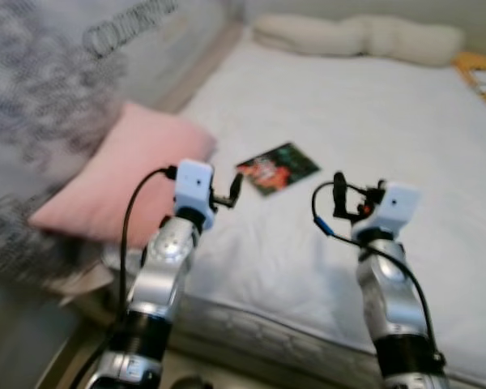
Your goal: Clean up the room
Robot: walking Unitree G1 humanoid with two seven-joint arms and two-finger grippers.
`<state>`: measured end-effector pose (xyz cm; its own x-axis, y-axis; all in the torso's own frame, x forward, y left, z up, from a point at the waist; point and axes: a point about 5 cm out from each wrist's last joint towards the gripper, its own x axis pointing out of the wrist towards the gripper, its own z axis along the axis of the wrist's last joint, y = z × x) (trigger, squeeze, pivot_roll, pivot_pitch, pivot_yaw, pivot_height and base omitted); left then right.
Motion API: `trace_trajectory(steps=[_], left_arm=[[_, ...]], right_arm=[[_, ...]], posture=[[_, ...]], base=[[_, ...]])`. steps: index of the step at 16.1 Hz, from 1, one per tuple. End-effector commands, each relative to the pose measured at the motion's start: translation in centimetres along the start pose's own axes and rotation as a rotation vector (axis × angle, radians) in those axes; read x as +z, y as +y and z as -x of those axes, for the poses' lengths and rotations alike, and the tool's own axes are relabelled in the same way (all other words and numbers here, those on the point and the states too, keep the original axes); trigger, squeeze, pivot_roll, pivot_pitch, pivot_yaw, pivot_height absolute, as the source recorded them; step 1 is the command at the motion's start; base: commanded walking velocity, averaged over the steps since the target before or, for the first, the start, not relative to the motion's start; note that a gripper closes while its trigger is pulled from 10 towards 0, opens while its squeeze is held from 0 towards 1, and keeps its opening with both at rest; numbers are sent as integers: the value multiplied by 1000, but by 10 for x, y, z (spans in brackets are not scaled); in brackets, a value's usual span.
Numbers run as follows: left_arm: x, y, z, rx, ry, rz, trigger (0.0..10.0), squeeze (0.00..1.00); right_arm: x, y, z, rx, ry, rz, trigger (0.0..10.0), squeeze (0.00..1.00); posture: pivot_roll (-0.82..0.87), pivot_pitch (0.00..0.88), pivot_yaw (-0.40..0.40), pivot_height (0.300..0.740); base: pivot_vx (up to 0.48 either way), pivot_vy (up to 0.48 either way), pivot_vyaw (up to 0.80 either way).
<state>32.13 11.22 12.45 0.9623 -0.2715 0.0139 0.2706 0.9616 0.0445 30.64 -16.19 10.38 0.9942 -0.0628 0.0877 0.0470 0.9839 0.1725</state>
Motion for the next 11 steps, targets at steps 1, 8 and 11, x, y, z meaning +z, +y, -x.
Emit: trace_trajectory(steps=[1,8,11], left_arm=[[4,2,-1,11,-6,-14,10000,0],[3,1,0,27,9,-26,10000,0],[2,4,1,47,18,-20,10000,0]], right_arm=[[2,0,-3,6,3,-3,10000,0],[-2,-4,-4,-29,30,2,10000,0],[-2,-1,-5,-16,30,10,10000,0]], posture=[[-8,0,14,740],[-5,0,10,740],[1,0,7,740]], base=[[0,0,681],[109,-401,381],[303,-369,0]])
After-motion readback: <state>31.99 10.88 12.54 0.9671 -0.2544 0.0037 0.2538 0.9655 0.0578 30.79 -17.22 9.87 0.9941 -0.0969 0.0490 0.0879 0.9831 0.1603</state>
